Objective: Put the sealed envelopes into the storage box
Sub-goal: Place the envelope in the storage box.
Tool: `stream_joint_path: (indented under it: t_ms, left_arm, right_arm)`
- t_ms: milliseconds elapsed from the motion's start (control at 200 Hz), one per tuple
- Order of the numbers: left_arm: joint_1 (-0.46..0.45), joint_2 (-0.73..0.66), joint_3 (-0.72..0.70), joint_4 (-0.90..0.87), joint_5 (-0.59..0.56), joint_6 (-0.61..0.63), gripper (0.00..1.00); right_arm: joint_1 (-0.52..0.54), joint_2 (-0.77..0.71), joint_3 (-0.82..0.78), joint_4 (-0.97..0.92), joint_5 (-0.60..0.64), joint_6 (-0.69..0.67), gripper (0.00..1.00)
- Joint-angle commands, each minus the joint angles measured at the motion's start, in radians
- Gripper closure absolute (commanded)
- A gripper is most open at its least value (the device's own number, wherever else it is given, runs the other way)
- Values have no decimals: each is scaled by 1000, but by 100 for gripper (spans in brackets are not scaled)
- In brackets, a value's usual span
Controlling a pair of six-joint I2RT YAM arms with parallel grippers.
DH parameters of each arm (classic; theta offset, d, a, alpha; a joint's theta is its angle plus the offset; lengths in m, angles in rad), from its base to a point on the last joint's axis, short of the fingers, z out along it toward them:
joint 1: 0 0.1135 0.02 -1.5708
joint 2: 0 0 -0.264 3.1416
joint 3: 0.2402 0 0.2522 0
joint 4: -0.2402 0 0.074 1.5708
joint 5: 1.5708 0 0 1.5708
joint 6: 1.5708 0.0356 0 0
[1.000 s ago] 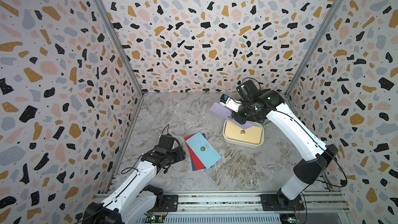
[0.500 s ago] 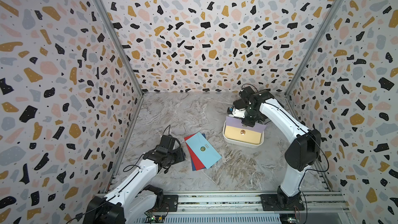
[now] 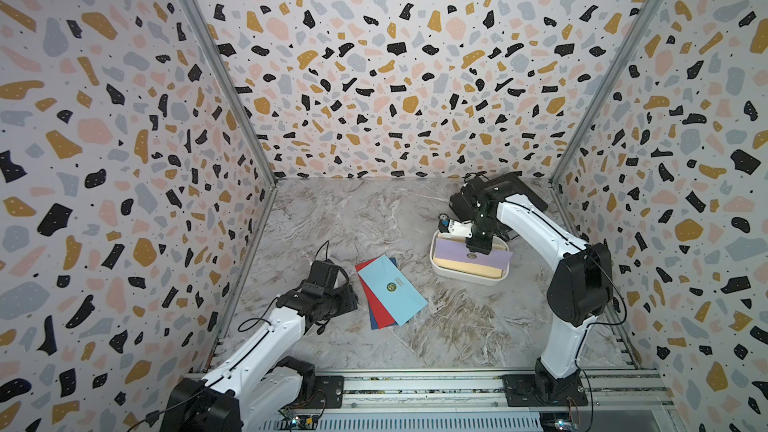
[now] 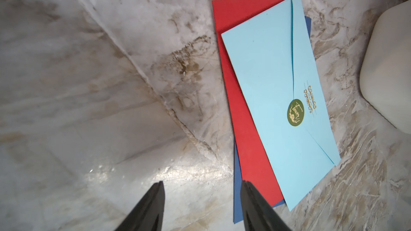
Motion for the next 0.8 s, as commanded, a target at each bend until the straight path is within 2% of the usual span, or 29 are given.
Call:
stream_joint_path:
  t_ms: [0, 120, 365, 461, 611, 746, 796]
  left_arm:
    - [1, 3, -10, 23, 8, 19, 41]
    - [1, 1, -11, 20, 6, 18, 39]
    - [1, -1, -12, 19, 3, 18, 38]
    - [1, 2, -11, 19, 4, 18, 38]
    - [1, 0, -12, 19, 3, 18, 38]
    - [2, 1, -11, 20, 4, 18, 38]
    - [1, 2, -11, 19, 4, 18, 38]
  right_arm:
    - [-4, -23, -9, -9, -36, -10, 100]
    - [-4, -12, -17, 4, -32, 11, 100]
    - [-6, 4, -20, 26, -15, 39, 78]
    - [-12, 9, -21, 33, -1, 56, 77]
    - [-20, 13, -22, 34, 20, 61, 80]
    - [-34, 14, -14, 37, 12, 74, 97]
    - [-38, 9, -15, 36, -4, 73, 100]
